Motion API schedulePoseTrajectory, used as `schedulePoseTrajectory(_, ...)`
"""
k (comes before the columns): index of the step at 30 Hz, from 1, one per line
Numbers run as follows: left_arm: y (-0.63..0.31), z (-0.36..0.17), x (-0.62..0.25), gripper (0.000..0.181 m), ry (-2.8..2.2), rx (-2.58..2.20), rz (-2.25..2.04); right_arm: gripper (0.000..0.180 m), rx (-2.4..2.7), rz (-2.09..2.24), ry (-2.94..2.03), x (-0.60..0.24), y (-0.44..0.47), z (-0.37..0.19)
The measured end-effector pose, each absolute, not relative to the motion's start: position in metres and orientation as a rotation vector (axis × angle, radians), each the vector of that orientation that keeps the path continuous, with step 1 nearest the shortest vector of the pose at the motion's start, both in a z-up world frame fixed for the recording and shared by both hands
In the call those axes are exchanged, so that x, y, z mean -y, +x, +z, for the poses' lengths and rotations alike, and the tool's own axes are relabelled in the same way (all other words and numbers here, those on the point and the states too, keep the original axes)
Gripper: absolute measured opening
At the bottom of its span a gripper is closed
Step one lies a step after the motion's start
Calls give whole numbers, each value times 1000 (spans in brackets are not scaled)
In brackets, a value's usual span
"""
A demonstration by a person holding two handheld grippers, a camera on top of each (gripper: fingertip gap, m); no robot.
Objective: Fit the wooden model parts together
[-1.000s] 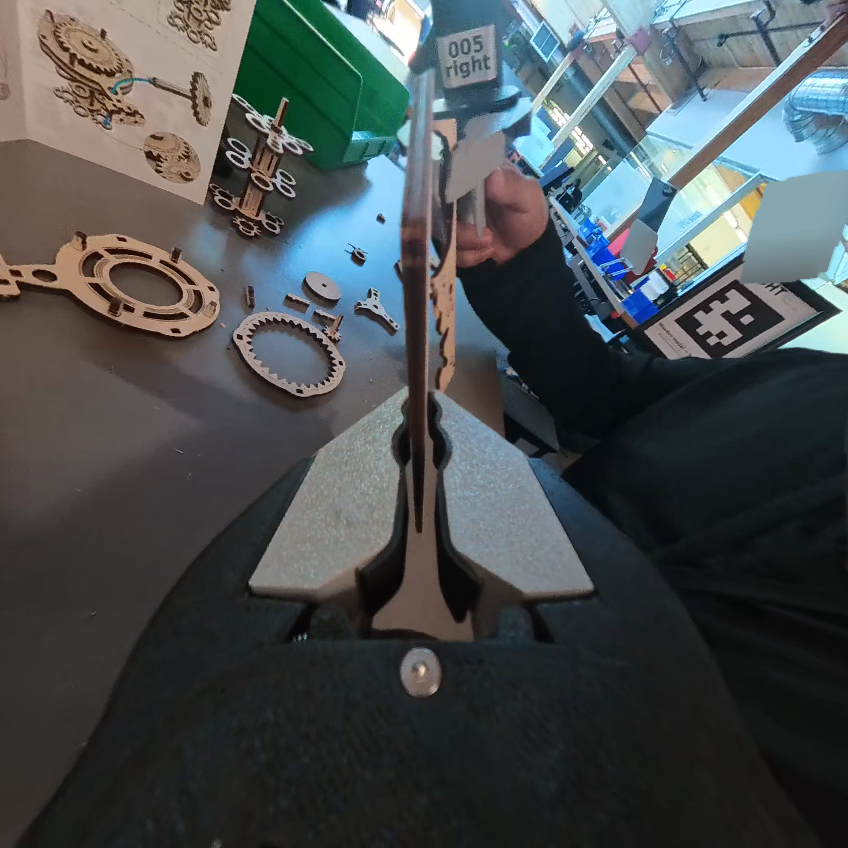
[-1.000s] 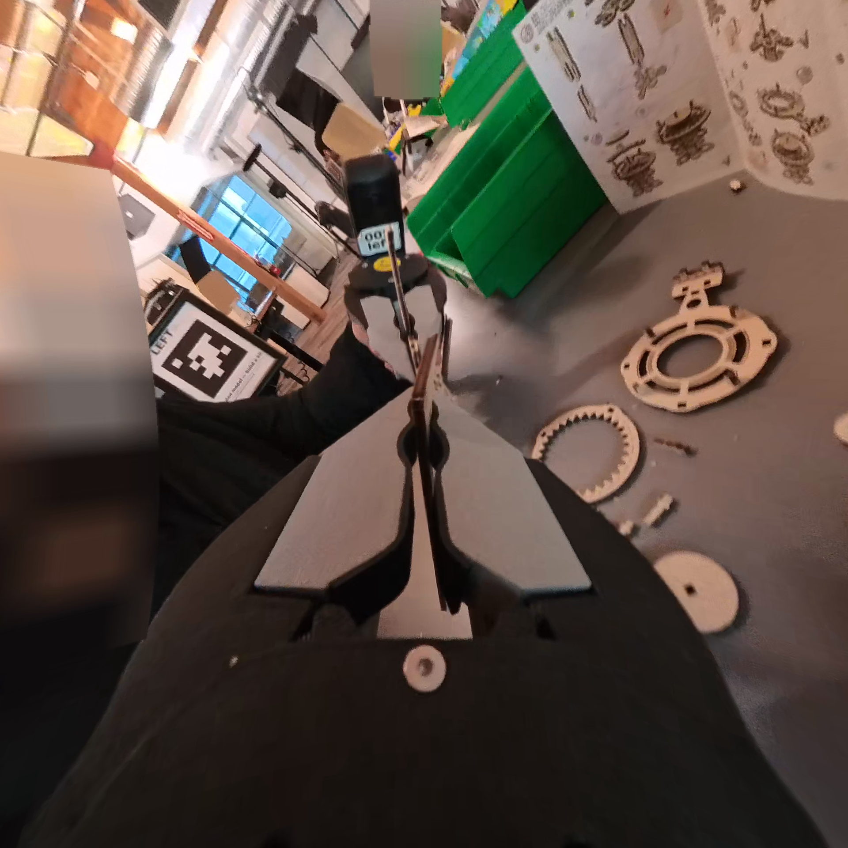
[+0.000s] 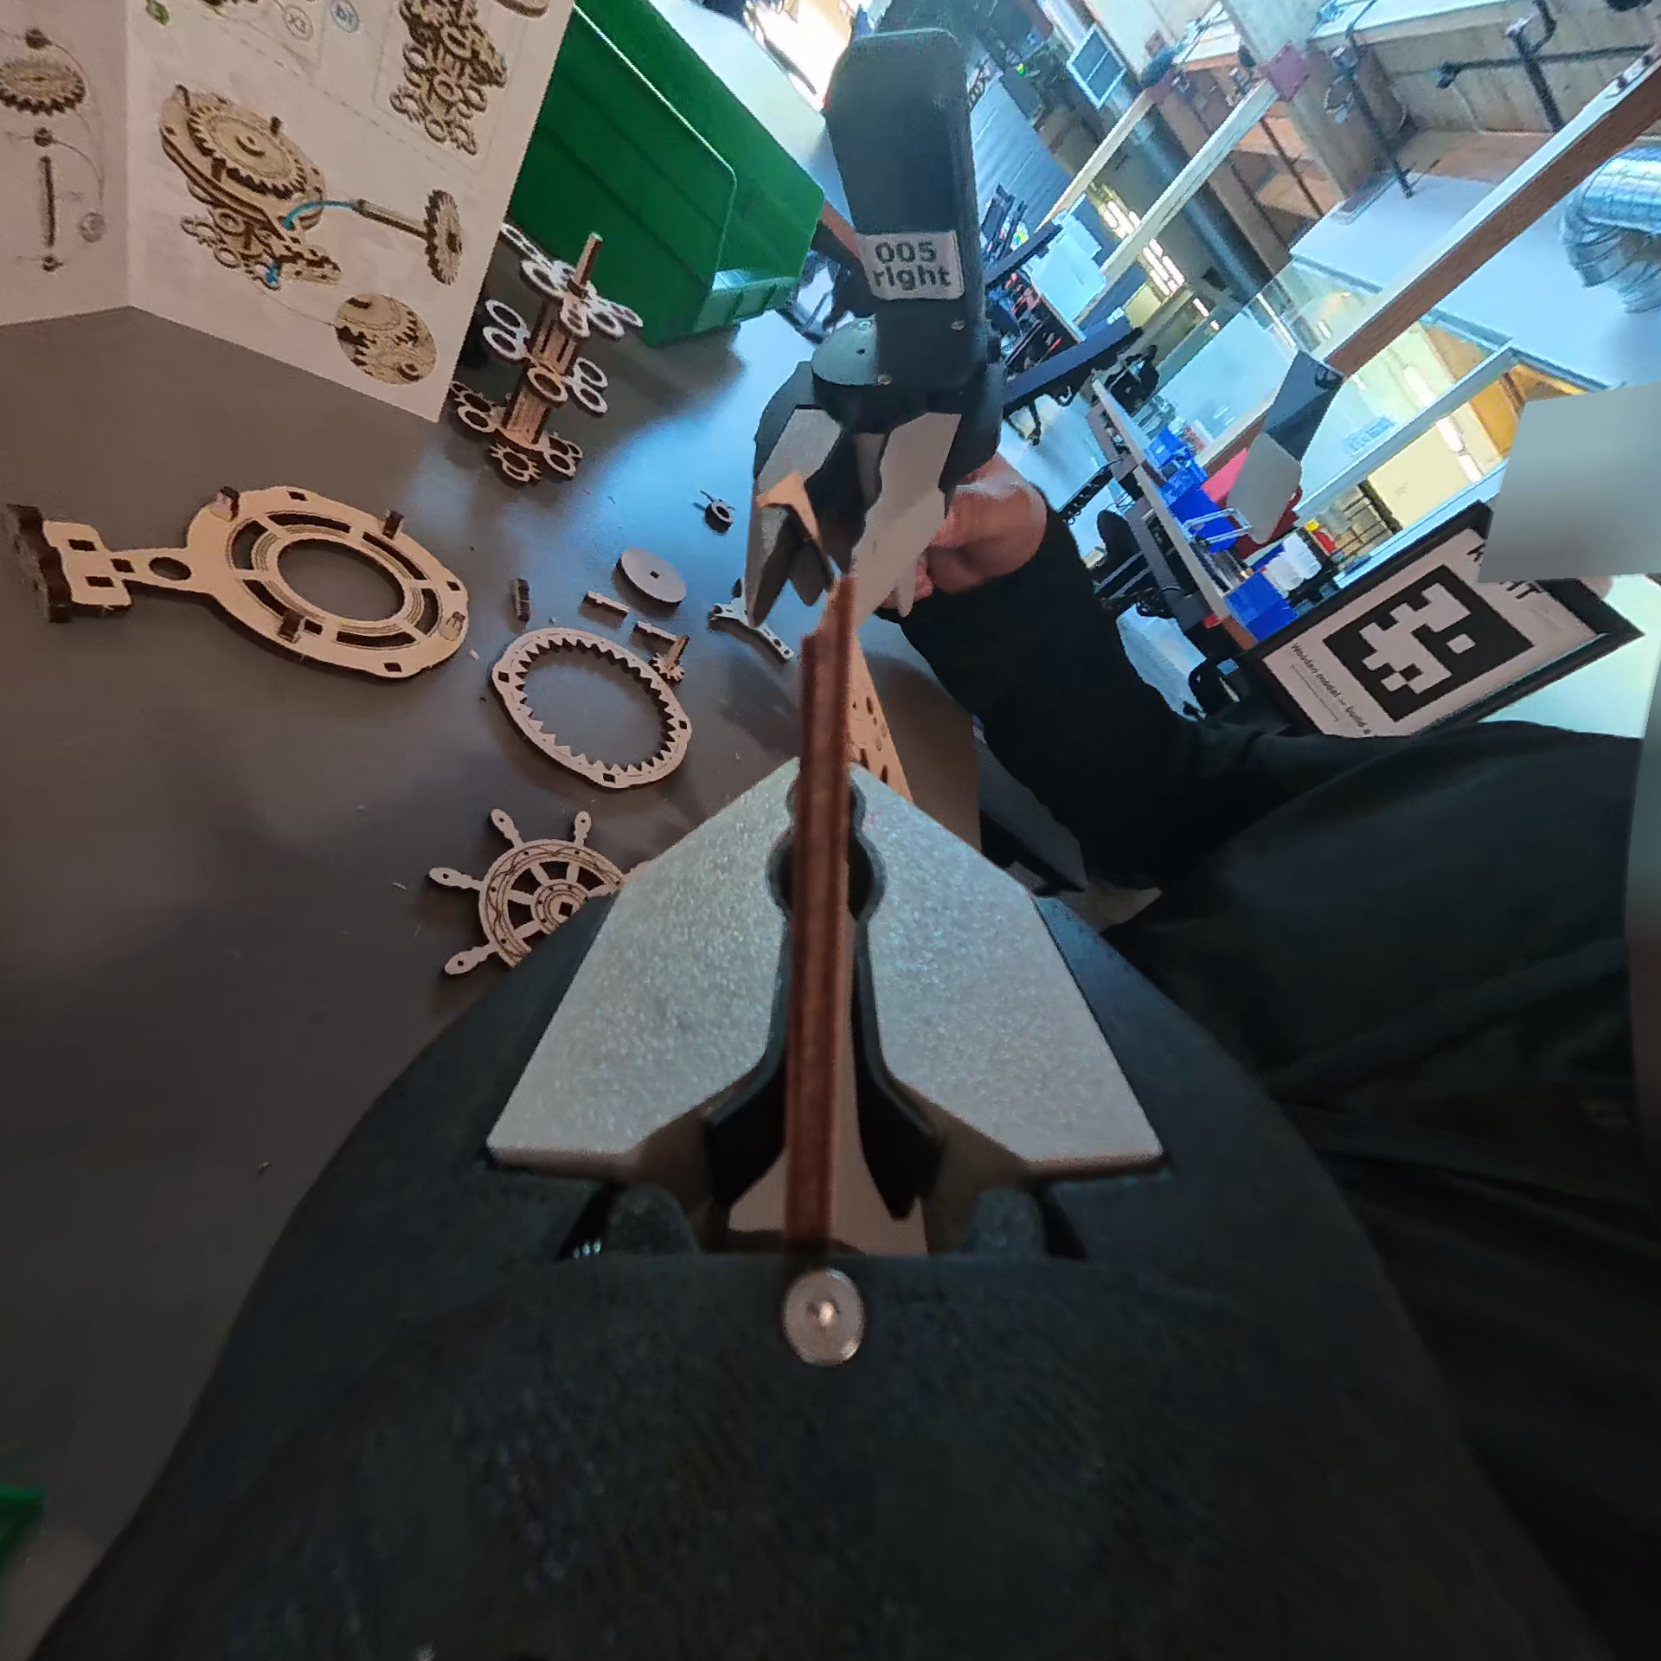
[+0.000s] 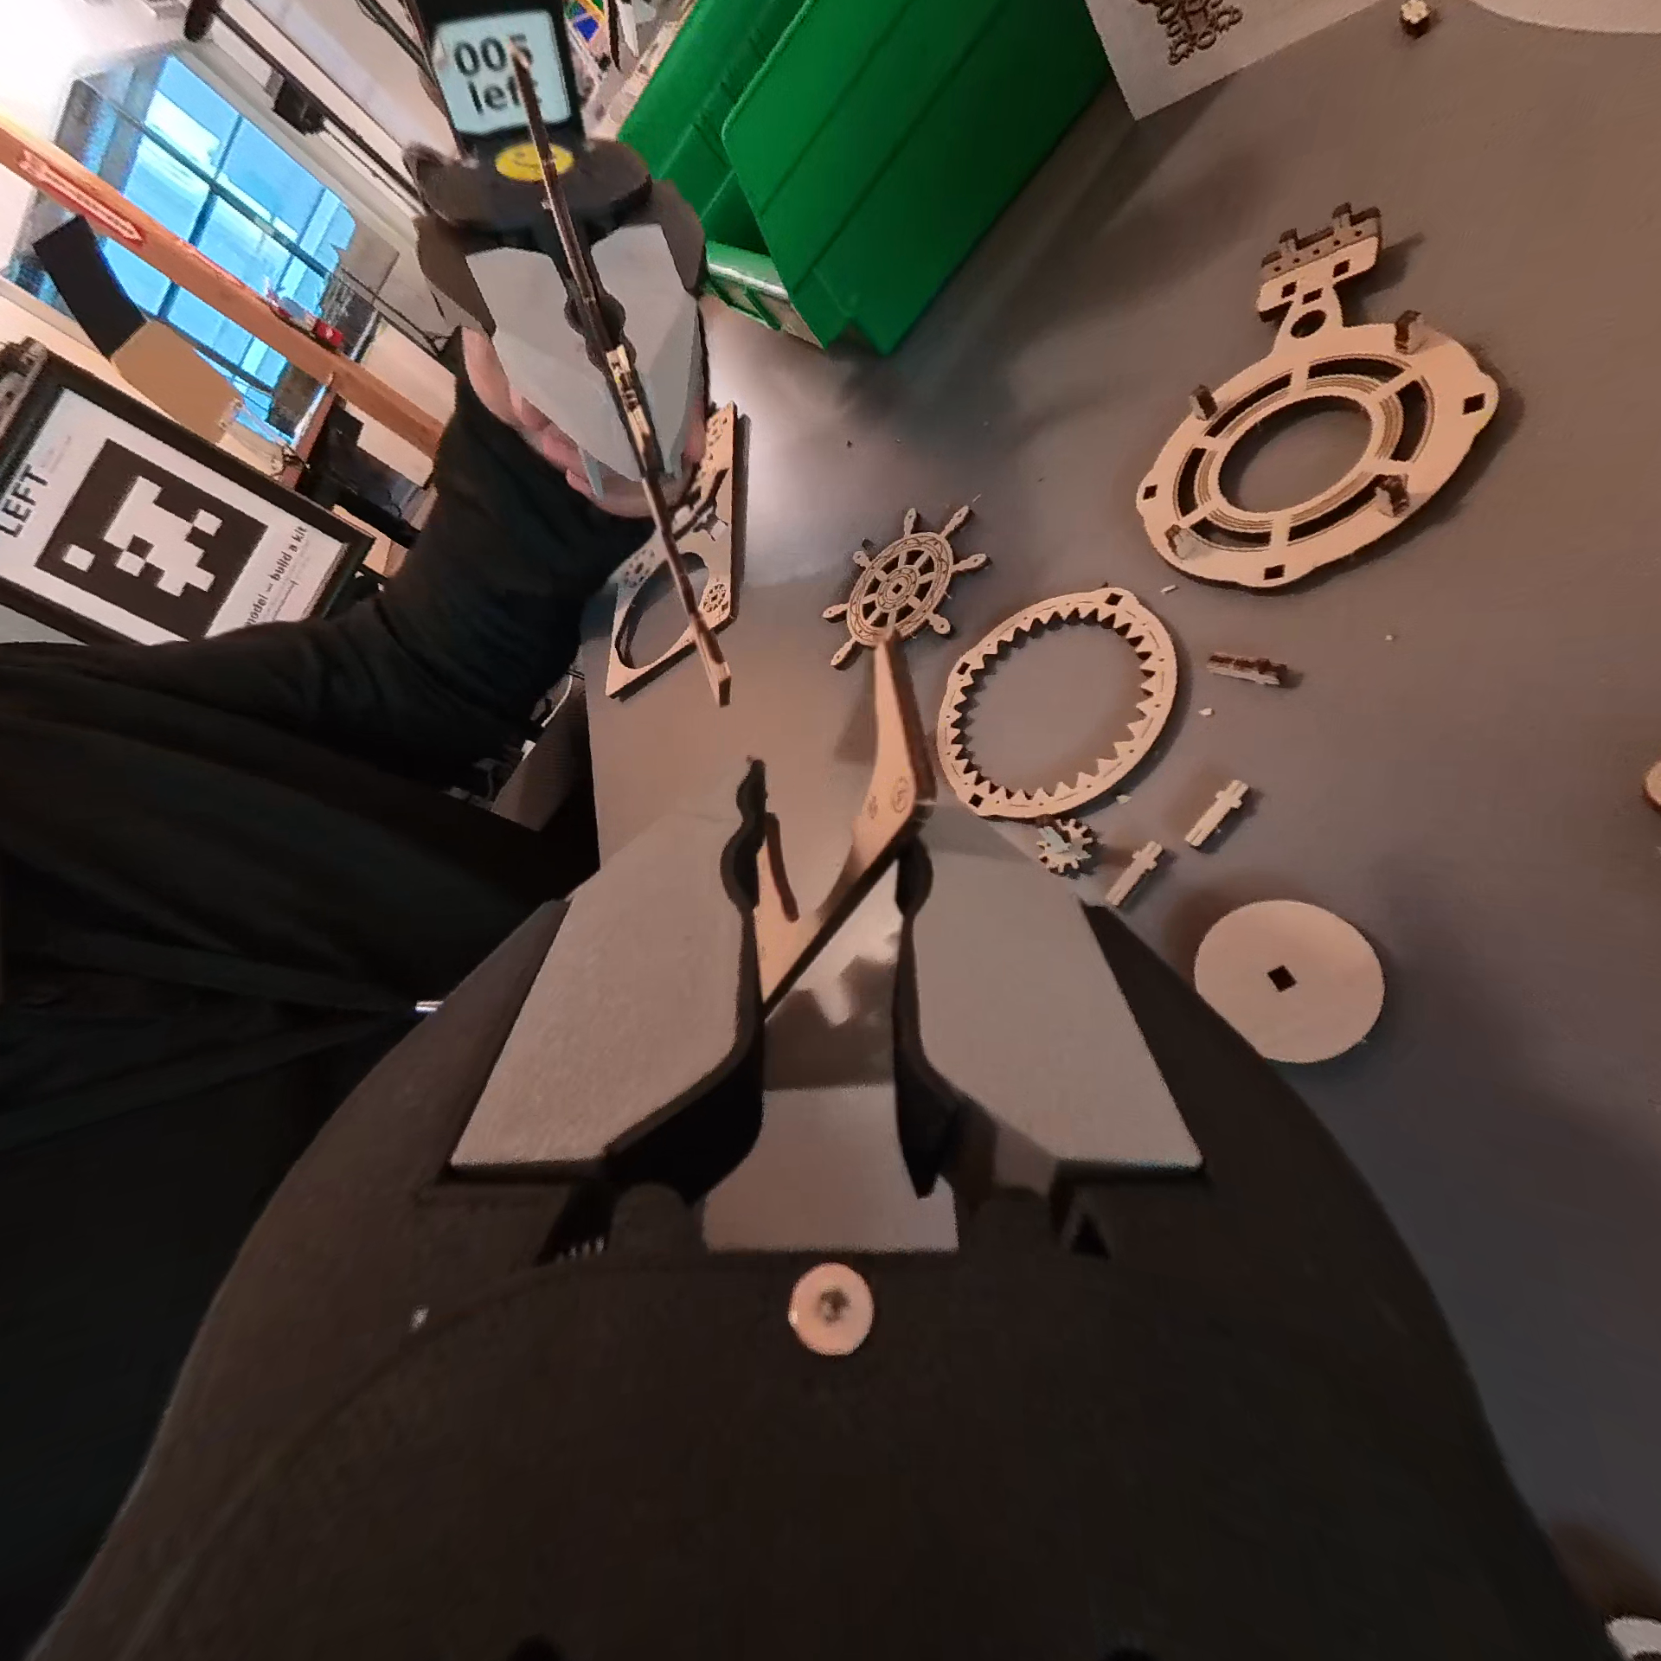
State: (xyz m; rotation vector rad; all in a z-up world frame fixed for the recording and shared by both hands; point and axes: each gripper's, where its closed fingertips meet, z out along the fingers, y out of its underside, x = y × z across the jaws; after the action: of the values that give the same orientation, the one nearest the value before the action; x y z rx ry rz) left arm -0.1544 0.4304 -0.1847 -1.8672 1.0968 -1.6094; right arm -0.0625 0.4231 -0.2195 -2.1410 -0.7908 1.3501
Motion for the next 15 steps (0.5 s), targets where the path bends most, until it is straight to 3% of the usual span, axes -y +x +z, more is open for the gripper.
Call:
schedulePoseTrajectory(11,-147,-183,-412,0,-1842,-1242,-1643,68,761,908,-2190,-447,-41,-209)
schedulePoseTrajectory(15,-140,-181,-405,0,-1814,-1302,-1644,64,883,965,-2044,-436,-85,-184)
